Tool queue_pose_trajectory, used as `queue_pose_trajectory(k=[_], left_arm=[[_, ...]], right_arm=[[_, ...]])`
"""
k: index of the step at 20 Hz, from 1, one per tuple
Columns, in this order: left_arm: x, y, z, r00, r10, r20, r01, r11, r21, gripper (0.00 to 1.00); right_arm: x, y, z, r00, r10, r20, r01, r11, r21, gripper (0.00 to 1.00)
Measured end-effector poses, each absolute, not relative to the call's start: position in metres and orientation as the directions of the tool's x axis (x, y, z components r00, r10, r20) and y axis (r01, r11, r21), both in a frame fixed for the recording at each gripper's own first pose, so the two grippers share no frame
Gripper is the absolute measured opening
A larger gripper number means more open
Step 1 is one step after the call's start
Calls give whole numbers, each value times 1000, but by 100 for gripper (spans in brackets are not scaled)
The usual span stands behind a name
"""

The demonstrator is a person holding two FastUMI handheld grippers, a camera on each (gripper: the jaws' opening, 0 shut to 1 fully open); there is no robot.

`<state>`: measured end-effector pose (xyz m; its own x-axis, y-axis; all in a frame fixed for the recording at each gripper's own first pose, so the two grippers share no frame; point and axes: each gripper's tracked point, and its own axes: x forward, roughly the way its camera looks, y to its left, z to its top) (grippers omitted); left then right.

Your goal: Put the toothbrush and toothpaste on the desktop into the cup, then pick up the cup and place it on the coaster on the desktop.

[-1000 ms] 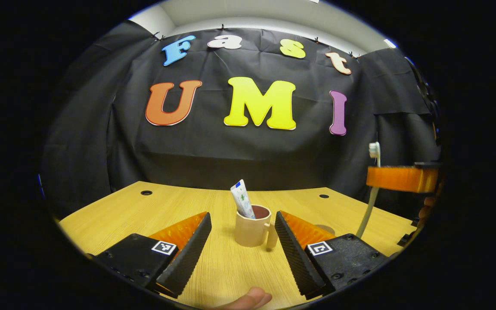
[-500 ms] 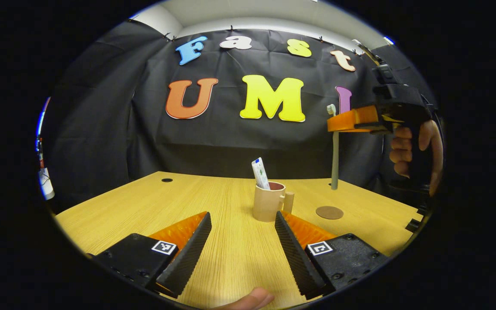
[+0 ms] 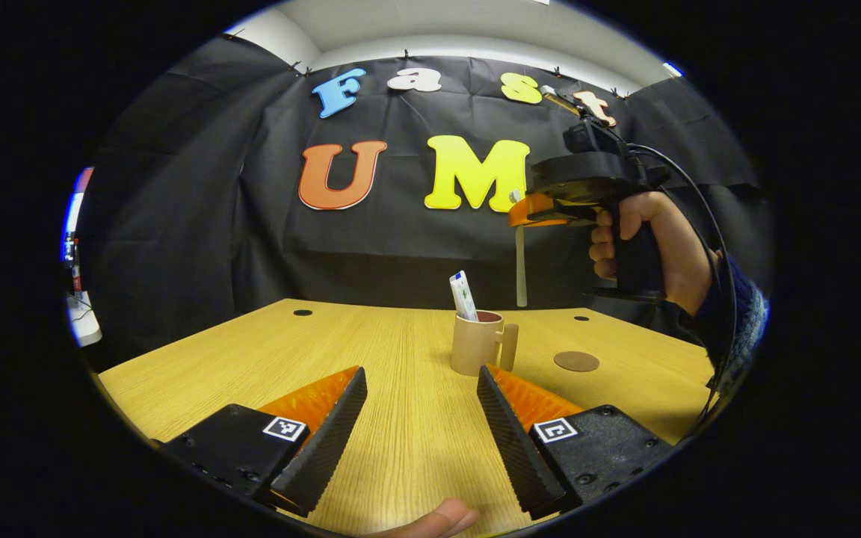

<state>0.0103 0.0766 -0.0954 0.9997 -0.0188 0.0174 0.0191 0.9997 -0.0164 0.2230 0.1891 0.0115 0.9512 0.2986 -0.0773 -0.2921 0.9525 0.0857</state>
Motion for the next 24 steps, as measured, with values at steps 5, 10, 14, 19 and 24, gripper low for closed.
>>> queue_pose_trajectory(k=[5,10,14,19,24], left_arm=[[9,76,-95,999,-37,24,38,999,-19,94],[9,83,-102,1000,-31,-3,31,999,-31,95],[9,85,-100,1000,-23,0,23,999,-31,95],[12,82,-99,999,-18,-29,17,998,-53,95],[12,78,-89,1000,-7,-19,6,1000,-19,94]], right_arm=[[246,210,0,950,301,-83,-296,953,68,0],[254,217,-8,948,302,-96,-294,951,91,0],[248,210,2,953,294,-71,-288,954,89,77],[234,206,12,952,300,-63,-295,953,69,95],[216,187,20,959,279,-49,-276,959,58,95]])
